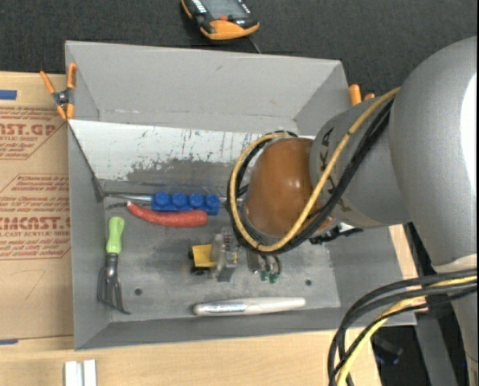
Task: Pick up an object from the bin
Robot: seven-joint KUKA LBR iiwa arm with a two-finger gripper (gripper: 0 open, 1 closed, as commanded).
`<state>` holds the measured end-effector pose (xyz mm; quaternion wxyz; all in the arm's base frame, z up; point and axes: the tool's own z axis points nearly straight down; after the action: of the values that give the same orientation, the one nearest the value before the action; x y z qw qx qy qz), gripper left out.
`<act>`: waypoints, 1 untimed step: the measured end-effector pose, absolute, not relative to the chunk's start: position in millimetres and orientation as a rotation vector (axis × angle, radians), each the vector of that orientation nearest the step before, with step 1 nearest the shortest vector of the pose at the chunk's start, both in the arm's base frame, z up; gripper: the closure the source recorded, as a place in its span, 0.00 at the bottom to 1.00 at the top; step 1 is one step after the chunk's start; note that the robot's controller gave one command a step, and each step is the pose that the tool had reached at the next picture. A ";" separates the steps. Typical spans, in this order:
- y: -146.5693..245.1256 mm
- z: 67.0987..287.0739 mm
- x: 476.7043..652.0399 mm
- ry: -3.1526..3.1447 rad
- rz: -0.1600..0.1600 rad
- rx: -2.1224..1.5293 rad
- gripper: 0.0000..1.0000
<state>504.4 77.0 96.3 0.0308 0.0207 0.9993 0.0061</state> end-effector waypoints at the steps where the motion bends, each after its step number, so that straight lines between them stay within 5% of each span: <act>1: 40.4 80.8 510.5 3.034 0.020 -0.253 1.00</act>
Offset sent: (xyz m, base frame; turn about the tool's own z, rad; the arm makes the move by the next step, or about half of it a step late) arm 0.0053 -0.0069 -0.0061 -0.0456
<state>510.5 40.4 80.8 0.0486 -0.0830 0.9953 0.0065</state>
